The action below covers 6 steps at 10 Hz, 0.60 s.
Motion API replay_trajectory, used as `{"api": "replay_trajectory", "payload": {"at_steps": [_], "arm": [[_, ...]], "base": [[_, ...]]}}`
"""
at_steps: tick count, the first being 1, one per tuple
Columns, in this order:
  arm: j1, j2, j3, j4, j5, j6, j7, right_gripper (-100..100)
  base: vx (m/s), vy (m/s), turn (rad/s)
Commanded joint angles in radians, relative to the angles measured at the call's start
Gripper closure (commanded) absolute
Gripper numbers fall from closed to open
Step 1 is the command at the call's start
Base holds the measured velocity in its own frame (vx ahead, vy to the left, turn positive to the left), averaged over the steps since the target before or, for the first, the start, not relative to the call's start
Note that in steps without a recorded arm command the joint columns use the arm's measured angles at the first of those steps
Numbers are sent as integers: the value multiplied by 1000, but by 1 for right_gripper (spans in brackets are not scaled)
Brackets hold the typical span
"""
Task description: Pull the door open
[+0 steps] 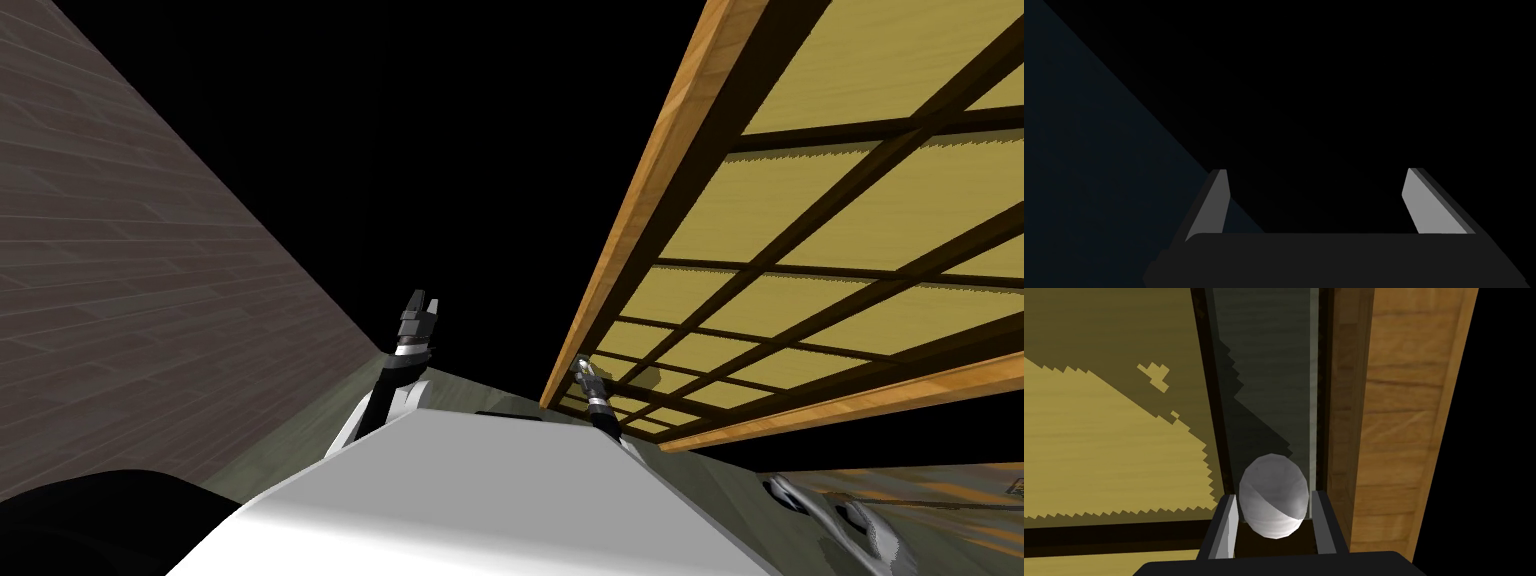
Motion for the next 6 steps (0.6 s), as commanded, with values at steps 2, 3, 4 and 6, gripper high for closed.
{"api": "replay_trajectory", "payload": {"at_steps": [2,3,4,6], "arm": [[-1,-1,4,1,-9,0,-34,100],[-1,-1,6,1,-13,0,-48,100],[-2,-2,8,2,-17,1,-62,100],[-3,-3,15,3,-31,1,-117,100]], "base": [[-8,-2,12],[-25,-9,27],[-21,-11,27],[-25,-13,36]]}}
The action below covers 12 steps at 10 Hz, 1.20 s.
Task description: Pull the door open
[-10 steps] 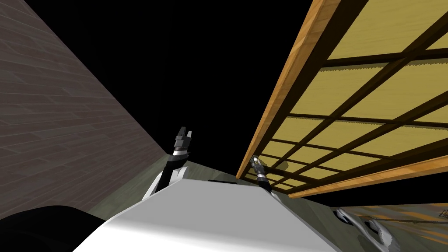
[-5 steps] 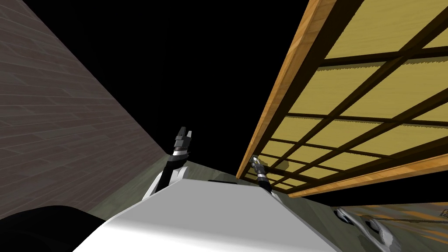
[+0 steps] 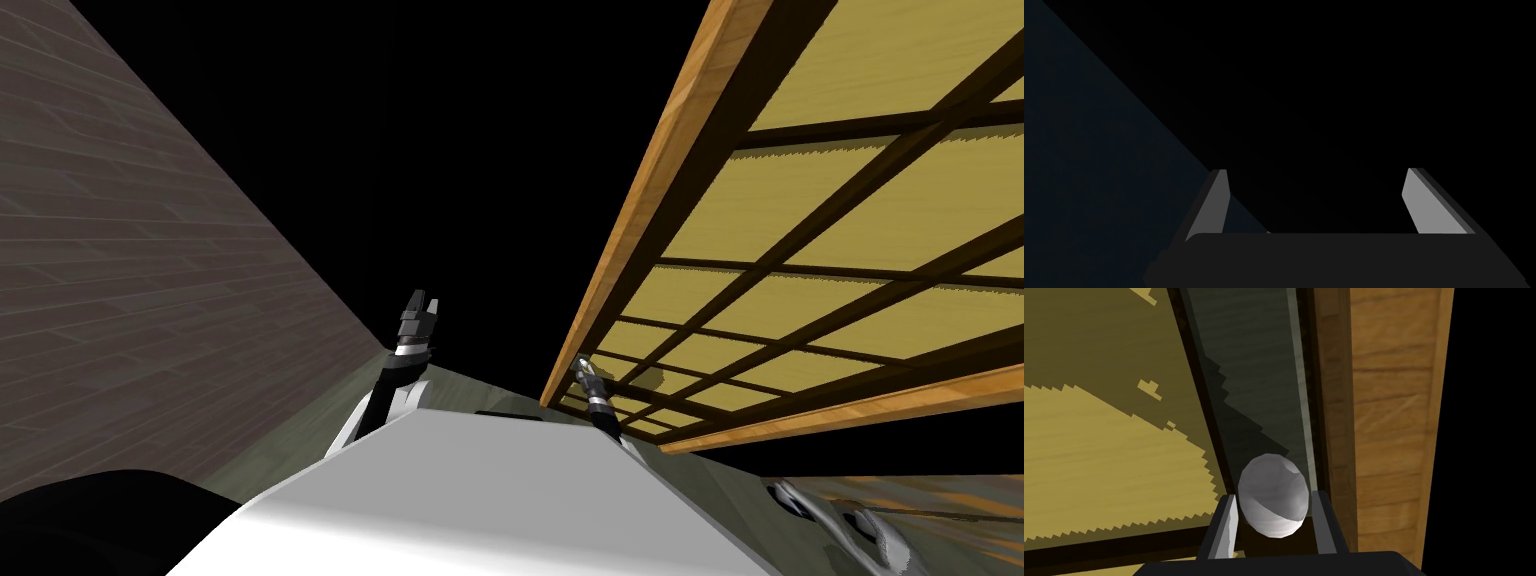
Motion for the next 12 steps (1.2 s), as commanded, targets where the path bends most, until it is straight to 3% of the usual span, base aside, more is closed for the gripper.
{"api": "replay_trajectory", "payload": {"at_steps": [1,12], "arm": [[-1,1,7,2,-12,1,-50,100],[-9,-8,48,11,-98,4,-333,100]], "base": [[-30,-12,43],[-33,-12,40]]}}
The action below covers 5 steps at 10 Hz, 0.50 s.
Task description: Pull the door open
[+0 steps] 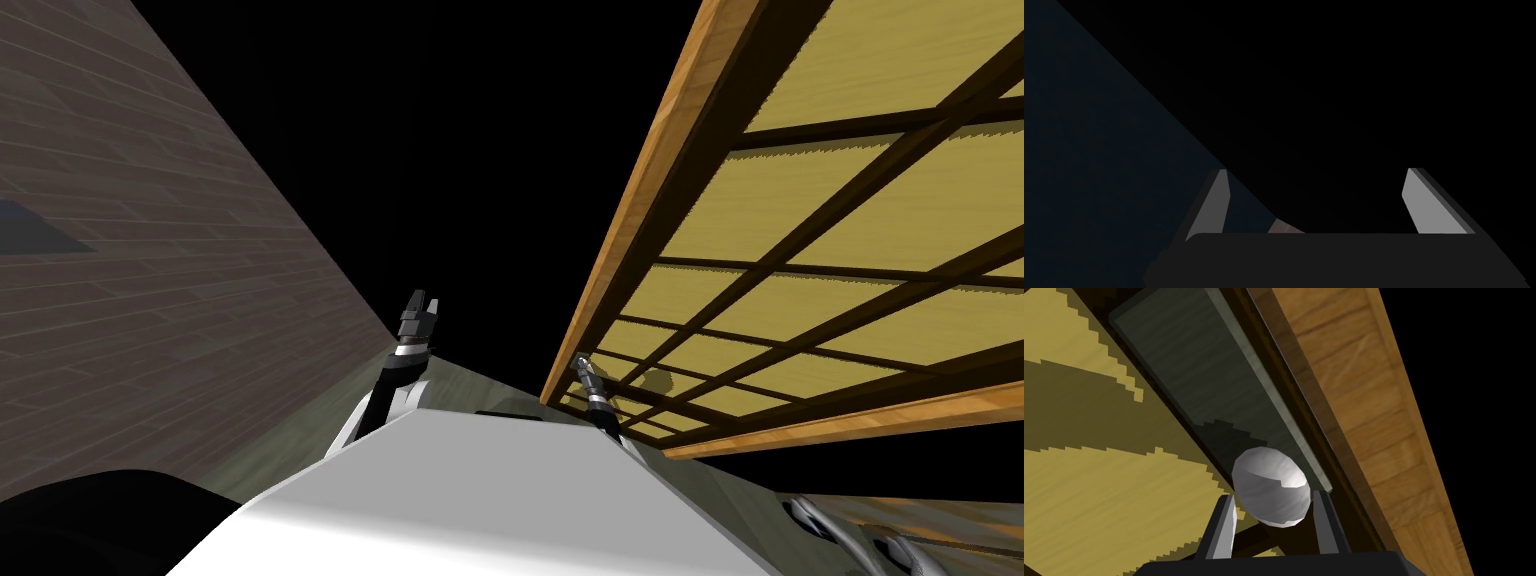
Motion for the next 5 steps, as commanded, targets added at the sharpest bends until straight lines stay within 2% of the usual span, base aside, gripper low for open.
{"api": "replay_trajectory", "payload": {"at_steps": [1,5], "arm": [[-1,2,6,5,-6,-1,-29,100],[-5,-2,25,9,-47,0,-143,100]], "base": [[-27,-9,24],[-38,-15,47]]}}
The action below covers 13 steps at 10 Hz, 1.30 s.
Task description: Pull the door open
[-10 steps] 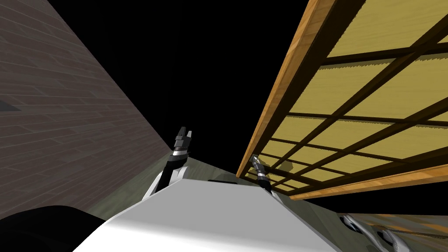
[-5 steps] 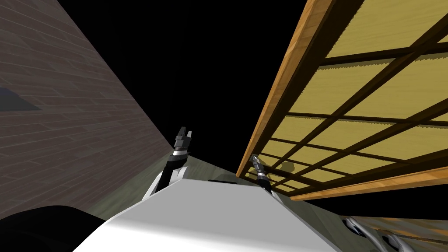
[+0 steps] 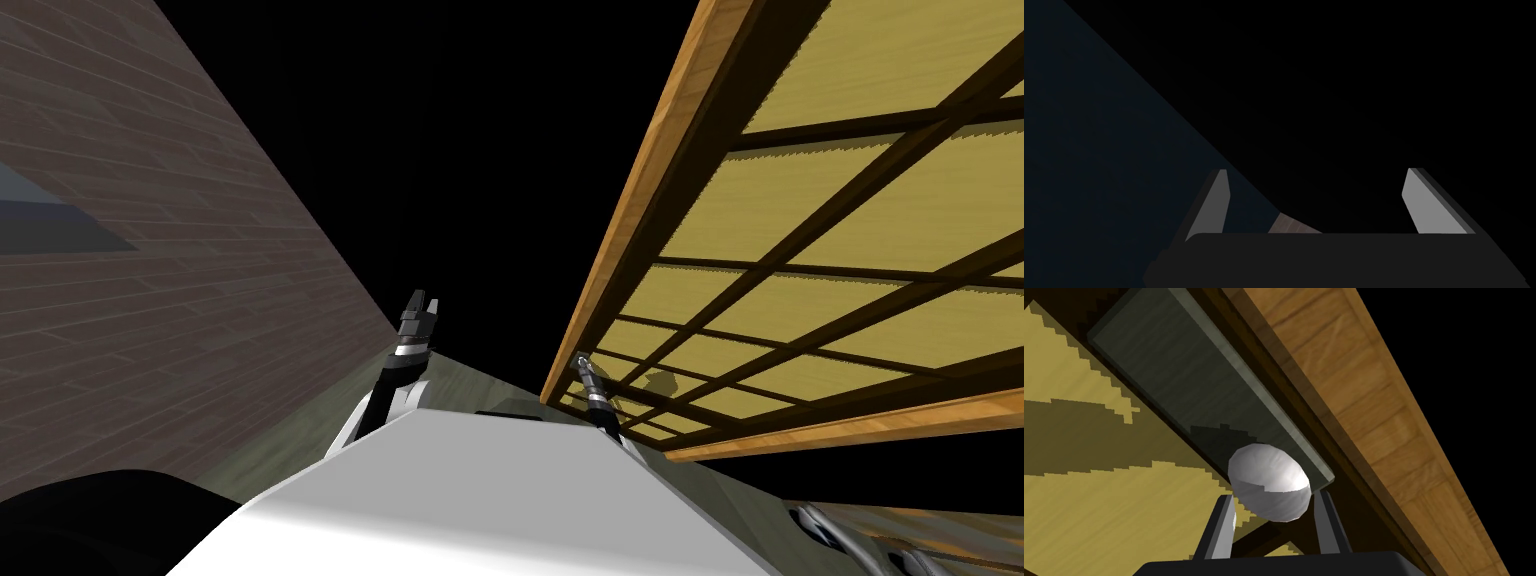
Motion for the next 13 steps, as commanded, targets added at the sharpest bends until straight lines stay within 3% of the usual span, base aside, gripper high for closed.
{"api": "replay_trajectory", "payload": {"at_steps": [1,10,13], "arm": [[2,5,7,-1,-5,3,-31,100],[-7,-5,54,9,-103,6,-271,100],[-9,-7,62,11,-121,7,-321,100]], "base": [[-31,-10,23],[-43,-16,51],[-32,-11,35]]}}
